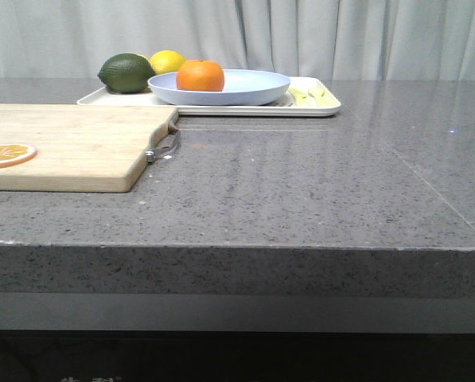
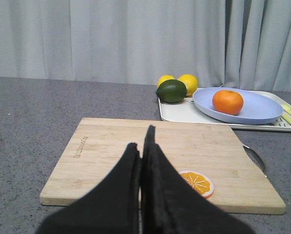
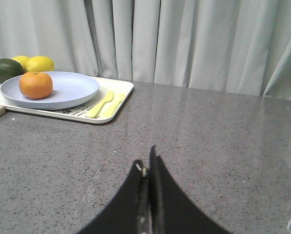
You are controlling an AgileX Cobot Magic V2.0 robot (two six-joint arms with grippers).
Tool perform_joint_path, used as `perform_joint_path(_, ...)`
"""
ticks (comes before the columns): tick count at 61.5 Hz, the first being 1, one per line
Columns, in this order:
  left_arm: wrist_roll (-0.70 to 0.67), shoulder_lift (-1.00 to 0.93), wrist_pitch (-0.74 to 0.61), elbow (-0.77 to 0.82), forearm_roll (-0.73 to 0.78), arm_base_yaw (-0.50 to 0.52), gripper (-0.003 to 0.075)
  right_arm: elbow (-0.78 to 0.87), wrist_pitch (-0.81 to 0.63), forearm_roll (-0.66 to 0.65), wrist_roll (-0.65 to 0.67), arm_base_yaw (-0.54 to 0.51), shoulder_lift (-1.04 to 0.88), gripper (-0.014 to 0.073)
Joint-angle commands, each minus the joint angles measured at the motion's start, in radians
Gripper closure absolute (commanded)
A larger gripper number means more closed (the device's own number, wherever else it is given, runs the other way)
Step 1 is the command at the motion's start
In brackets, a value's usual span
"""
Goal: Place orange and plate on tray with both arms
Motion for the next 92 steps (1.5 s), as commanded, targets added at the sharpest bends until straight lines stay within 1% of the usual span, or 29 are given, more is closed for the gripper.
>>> perform_joint_path(1, -0.007, 0.014, -0.09, -0.025, -0.007, 0.001, 0.0738, -0.025, -0.089, 0.007, -0.011, 0.0, 0.007, 0.0655)
perform_joint_path(22, -0.007, 0.012, -0.094, -0.023, -0.007, 0.001, 0.0738, -0.025, -0.089, 0.007, -0.011, 0.0, 0.007, 0.0655)
perform_joint_path(35, -0.007, -0.024, -0.139, 0.09, -0.007, 0.004, 0.0738, -0.025, -0.088, 0.007, -0.011, -0.001, 0.007, 0.0655)
perform_joint_path(44, -0.007, -0.024, -0.219, 0.193, -0.007, 0.004, 0.0738, -0.025, -0.088, 0.007, -0.011, -0.001, 0.007, 0.0655)
perform_joint_path(53, -0.007, -0.024, -0.343, 0.299, -0.007, 0.004, 0.0738, -0.025, -0.088, 0.007, -0.011, -0.001, 0.007, 0.0655)
perform_joint_path(60, -0.007, -0.024, -0.429, 0.354, -0.007, 0.004, 0.0738, -0.025, -0.088, 0.007, -0.011, -0.001, 0.007, 0.0655)
perform_joint_path(66, -0.007, -0.024, -0.474, 0.388, -0.007, 0.004, 0.0738, -0.025, -0.088, 0.007, -0.011, -0.001, 0.007, 0.0655)
perform_joint_path(92, -0.007, -0.024, -0.458, 0.392, -0.007, 0.004, 0.0738, -0.025, -0.088, 0.007, -0.011, -0.001, 0.007, 0.0655)
